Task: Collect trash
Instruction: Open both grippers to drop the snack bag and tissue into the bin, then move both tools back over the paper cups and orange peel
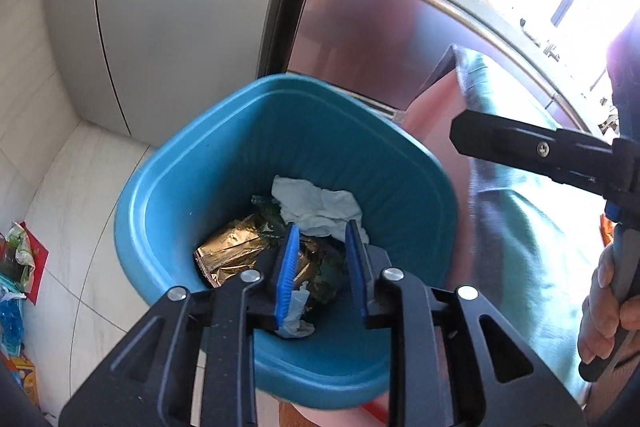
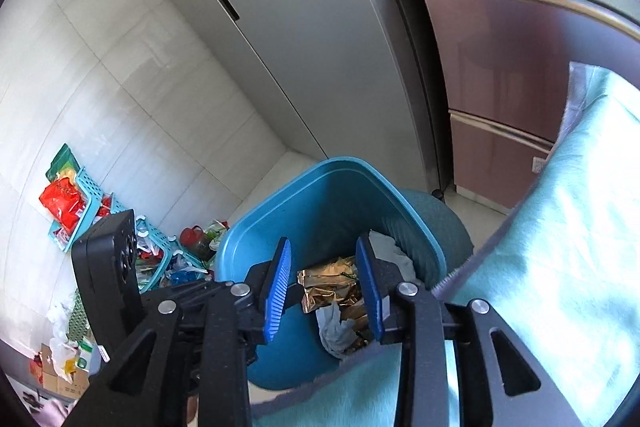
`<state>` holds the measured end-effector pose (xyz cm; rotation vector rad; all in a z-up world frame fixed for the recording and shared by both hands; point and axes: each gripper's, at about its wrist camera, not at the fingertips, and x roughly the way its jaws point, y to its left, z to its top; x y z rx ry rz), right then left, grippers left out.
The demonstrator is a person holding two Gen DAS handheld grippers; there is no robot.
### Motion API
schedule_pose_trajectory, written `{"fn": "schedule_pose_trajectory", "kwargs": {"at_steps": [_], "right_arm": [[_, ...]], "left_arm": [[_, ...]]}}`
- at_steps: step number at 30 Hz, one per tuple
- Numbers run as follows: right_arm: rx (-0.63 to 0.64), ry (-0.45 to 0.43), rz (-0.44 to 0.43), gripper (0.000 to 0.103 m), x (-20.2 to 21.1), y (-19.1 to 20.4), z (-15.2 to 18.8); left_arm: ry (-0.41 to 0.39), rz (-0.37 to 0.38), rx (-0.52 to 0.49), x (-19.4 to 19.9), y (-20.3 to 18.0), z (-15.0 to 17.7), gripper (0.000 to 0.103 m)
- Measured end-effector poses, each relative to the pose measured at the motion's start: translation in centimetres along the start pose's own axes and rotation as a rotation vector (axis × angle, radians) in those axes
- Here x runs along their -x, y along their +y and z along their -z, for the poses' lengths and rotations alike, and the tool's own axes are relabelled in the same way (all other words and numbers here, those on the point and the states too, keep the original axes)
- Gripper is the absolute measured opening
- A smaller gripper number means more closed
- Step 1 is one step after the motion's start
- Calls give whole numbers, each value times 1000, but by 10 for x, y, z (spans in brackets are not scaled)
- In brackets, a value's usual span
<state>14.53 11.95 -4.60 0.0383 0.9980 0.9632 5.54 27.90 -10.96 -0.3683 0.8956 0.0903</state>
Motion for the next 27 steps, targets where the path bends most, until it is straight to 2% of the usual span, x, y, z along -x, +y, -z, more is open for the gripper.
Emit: {"fn": "schedule_pose_trajectory", "kwargs": {"at_steps": [7, 10, 13, 18, 24, 27], "right_arm": [[46, -85, -10, 41, 53, 1, 19], [64, -141, 19, 45, 82, -2, 33], [62, -192, 56, 45, 113, -11, 48], [12, -264, 132, 45, 162, -32, 78], [-92, -343, 266, 46, 219, -63, 123], [-153, -392, 360, 46, 248, -80, 150]], "left_arm": [[-98, 51, -65, 42, -30, 5, 42], [-139, 86, -108, 58, -48, 6, 47], [-164, 136, -151, 69, -69, 8, 52], [-163, 212, -244, 75, -113, 15, 53], [-126, 295, -347, 69, -168, 25, 53], [-105, 336, -392, 65, -196, 32, 53]]}}
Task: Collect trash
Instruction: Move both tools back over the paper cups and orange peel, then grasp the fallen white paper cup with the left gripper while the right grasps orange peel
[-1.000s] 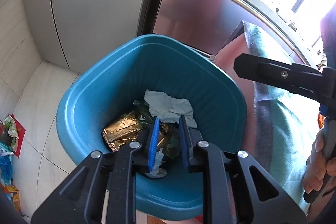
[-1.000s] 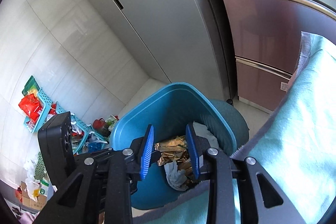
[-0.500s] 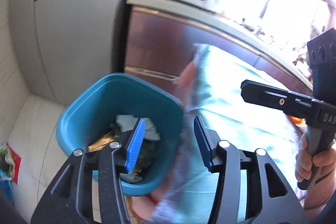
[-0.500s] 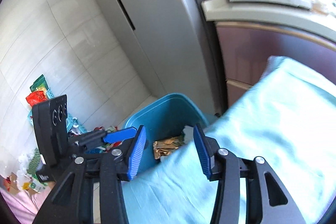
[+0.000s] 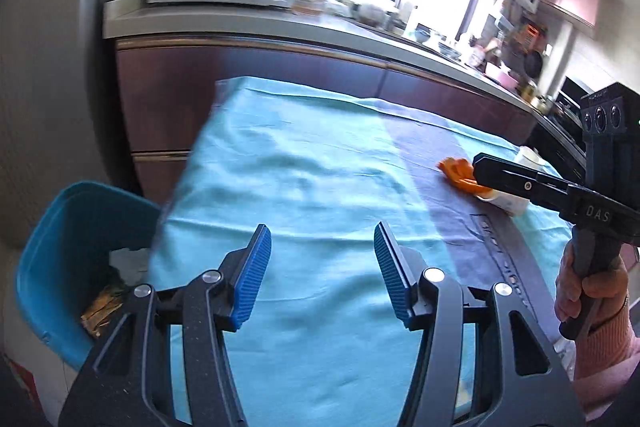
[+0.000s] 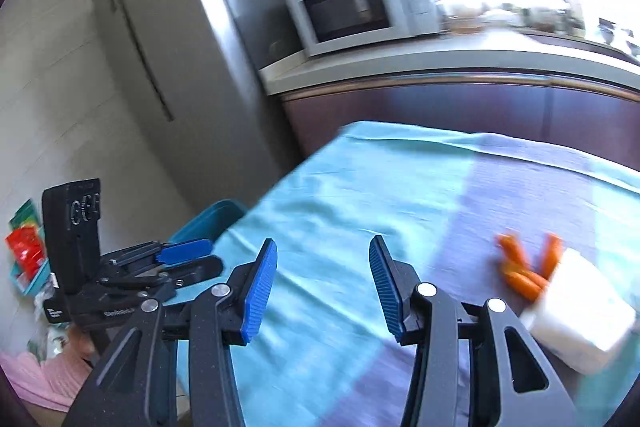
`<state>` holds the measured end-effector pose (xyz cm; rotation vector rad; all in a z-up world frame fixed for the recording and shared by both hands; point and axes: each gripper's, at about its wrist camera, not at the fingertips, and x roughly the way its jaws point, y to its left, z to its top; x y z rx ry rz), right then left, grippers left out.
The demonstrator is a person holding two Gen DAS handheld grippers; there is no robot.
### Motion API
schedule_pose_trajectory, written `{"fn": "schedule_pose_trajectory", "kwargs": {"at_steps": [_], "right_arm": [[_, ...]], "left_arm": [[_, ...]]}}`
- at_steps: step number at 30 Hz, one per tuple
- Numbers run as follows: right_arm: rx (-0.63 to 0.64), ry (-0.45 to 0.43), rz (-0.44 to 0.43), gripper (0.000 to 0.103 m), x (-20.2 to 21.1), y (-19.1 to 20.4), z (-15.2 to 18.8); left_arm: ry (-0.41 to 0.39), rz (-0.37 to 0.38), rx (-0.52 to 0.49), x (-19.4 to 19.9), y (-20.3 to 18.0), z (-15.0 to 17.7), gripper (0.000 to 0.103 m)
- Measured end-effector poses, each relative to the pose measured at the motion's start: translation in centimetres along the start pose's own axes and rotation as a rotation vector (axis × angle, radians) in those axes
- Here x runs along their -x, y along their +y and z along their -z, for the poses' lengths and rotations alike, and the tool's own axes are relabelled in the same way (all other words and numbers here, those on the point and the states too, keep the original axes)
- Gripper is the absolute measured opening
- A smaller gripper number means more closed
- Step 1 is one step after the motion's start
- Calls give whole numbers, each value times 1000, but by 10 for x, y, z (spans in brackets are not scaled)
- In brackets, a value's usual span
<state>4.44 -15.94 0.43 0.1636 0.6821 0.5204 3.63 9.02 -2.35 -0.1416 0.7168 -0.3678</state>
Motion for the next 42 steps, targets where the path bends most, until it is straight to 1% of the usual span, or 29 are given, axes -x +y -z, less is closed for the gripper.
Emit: {"fn": "schedule_pose_trajectory", "kwargs": {"at_steps": [3, 5, 6, 8, 9, 11, 14, 21, 23, 24, 25, 27, 31, 35, 38, 42], "right_arm": [[-74, -57, 102, 49, 28, -32, 12], [-124, -98, 186, 54, 47, -54, 19], [-146, -106, 213, 59, 51, -64, 22], [-205, -110, 268, 60, 58, -90, 26], [-230, -105, 279, 61, 58, -103, 27], [-295, -86, 276, 62, 56, -125, 31], [-350, -56, 238, 63, 46, -144, 34], [-430, -5, 169, 65, 24, -160, 38], [-437, -6, 146, 63, 24, -162, 40], [-437, -9, 132, 58, 26, -162, 40], [-435, -12, 111, 49, 27, -162, 40], [-421, -15, 107, 45, 30, -160, 40], [-400, -29, 100, 43, 39, -156, 43], [-380, -53, 113, 43, 56, -154, 46], [-357, -66, 139, 43, 70, -152, 49], [-358, -73, 135, 43, 85, -151, 54]], "left_arm": [[24, 34, -40, -14, -24, -2, 53], [39, 55, -65, -23, -38, -1, 53], [46, 63, -77, -26, -44, -1, 53], [60, 77, -97, -34, -58, -2, 54], [67, 84, -105, -38, -64, -1, 54], [79, 96, -121, -44, -75, -1, 54], [95, 107, -140, -52, -86, 0, 55], [122, 113, -168, -61, -102, 3, 57], [127, 112, -171, -62, -103, 3, 57], [131, 113, -171, -63, -104, 3, 57], [134, 112, -170, -64, -104, 4, 57], [139, 113, -170, -66, -106, 4, 58], [146, 117, -173, -68, -110, 5, 58], [150, 123, -183, -69, -114, 6, 58], [154, 129, -189, -71, -117, 7, 58], [160, 146, -201, -73, -123, 8, 58]]}}
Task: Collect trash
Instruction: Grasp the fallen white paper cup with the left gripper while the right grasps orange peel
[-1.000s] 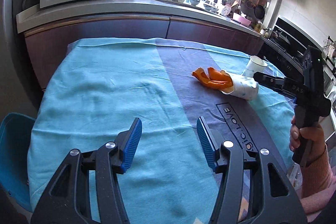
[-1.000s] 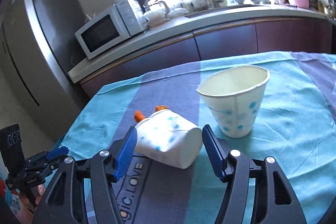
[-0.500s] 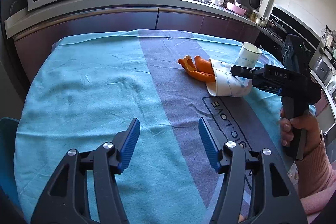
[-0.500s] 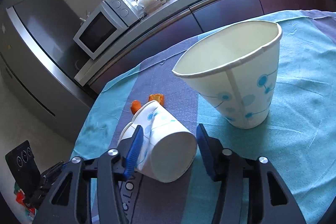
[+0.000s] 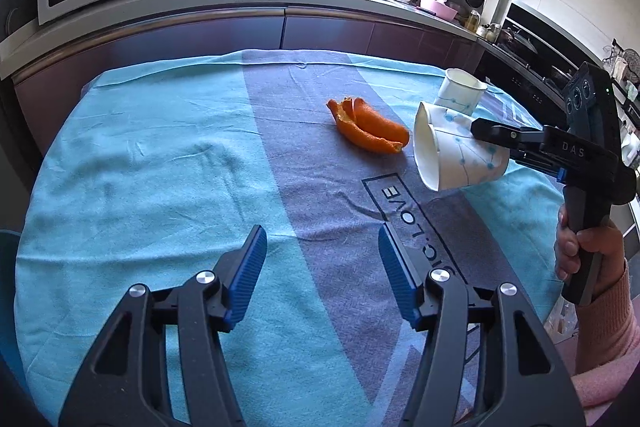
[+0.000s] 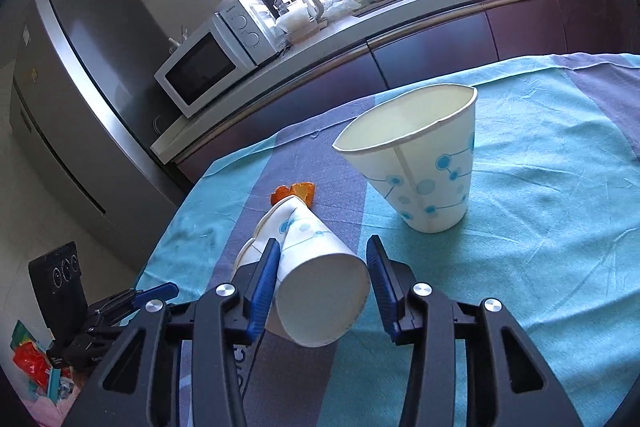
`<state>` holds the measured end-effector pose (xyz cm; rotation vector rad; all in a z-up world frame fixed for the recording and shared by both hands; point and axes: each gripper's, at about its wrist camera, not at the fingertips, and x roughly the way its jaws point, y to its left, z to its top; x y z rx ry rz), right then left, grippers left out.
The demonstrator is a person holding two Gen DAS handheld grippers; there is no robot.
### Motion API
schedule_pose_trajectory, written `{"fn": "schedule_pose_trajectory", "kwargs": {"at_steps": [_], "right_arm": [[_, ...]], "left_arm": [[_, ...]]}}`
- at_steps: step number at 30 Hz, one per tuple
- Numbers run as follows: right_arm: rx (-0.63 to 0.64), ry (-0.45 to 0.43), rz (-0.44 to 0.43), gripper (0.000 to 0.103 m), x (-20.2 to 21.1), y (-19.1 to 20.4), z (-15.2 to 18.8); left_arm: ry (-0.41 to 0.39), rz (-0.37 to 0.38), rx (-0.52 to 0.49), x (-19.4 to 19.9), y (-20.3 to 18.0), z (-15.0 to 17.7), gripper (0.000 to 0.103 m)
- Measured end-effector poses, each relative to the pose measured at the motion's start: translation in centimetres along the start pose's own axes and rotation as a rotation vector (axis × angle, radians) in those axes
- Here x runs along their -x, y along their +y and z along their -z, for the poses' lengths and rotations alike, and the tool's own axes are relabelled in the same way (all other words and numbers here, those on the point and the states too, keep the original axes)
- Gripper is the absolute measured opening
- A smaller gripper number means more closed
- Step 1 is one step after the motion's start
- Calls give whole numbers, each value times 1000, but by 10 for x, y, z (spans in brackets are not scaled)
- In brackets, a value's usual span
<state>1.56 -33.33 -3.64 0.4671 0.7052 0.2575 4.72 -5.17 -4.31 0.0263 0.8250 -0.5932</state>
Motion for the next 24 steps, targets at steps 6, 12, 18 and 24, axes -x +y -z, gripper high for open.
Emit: {"fn": "schedule_pose_trajectory", "kwargs": {"at_steps": [6, 12, 18, 24], "right_arm": [[-25, 30, -69, 43, 4, -1, 11], [10, 102, -141, 43, -20, 21, 23], [19, 94, -119, 51, -19, 24, 18], [34, 63, -66, 53, -23, 17, 2]], "left_arm": [[8, 90, -16, -1, -13, -1, 57], [24, 254, -22, 3, -28, 0, 57], [63, 280, -11, -16, -36, -2, 56], [101, 326, 17, -35, -40, -7, 39]]}}
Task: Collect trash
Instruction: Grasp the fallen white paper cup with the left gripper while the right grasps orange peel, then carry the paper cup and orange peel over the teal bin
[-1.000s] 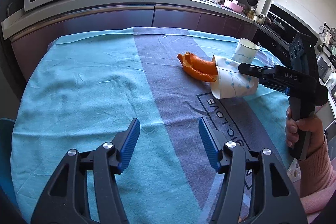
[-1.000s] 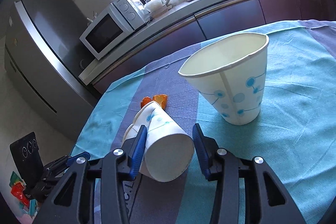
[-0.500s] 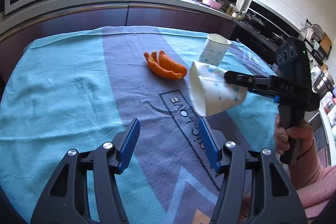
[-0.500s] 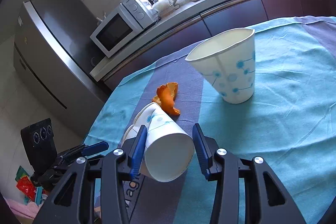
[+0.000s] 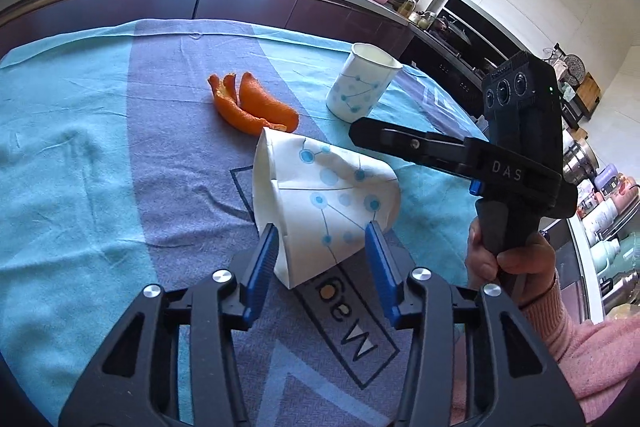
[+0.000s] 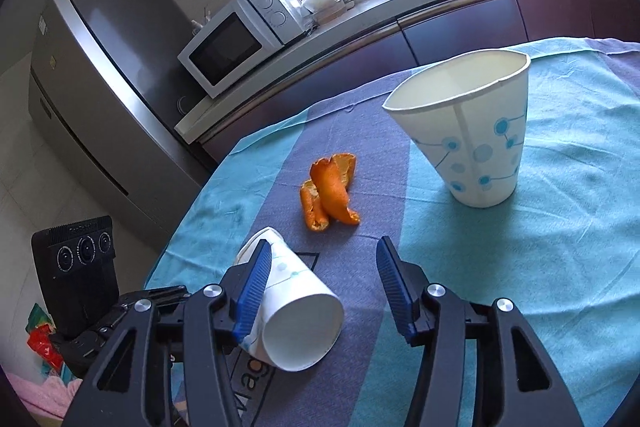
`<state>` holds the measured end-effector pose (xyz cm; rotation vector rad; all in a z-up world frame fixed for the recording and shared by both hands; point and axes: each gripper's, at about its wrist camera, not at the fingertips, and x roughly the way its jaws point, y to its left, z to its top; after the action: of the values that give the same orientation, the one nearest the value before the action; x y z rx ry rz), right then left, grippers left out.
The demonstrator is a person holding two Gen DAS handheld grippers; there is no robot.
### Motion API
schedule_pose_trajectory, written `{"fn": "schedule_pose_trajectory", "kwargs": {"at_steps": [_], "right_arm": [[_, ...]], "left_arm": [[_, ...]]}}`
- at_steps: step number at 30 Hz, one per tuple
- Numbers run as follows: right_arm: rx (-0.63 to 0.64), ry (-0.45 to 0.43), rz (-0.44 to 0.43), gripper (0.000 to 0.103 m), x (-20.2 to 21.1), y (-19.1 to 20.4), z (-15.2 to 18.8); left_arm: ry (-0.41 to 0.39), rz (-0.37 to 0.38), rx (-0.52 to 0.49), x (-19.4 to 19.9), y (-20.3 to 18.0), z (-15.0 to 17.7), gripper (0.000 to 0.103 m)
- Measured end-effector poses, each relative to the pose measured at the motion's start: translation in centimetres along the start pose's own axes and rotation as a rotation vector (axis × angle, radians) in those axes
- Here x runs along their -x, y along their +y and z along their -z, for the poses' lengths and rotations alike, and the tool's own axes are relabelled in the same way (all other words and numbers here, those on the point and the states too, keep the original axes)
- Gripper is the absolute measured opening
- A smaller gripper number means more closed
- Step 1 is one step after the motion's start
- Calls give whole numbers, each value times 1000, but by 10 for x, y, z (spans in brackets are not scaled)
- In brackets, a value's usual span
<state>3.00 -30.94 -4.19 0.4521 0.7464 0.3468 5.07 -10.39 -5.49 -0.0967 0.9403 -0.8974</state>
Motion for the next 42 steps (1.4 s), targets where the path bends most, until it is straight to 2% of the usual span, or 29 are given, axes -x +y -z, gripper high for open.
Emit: {"fn": "schedule_pose_trajectory", "kwargs": {"at_steps": [4, 8, 14, 16, 26, 33, 42], "right_arm": [[51, 33, 45, 49, -23, 5, -14], [84, 69, 69, 44, -46, 7, -25], [126, 124, 94, 31, -68, 13, -30], [130, 137, 94, 18, -71, 13, -29], [165, 56, 112, 13, -44, 28, -28], [204, 9, 49, 13, -28, 60, -20], [251, 42, -92, 13, -38, 111, -1]], "left_arm": [[4, 5, 4, -2, -1, 0, 20], [-18, 2, 9, 8, 3, 2, 13], [-63, -6, 29, 29, 14, 6, 7], [-77, -15, 38, 37, 19, 8, 6], [-142, -75, 87, 75, 45, 22, 4], [-181, -132, 95, 103, 55, 31, 4], [-223, -211, 100, 140, 63, 45, 4]]}}
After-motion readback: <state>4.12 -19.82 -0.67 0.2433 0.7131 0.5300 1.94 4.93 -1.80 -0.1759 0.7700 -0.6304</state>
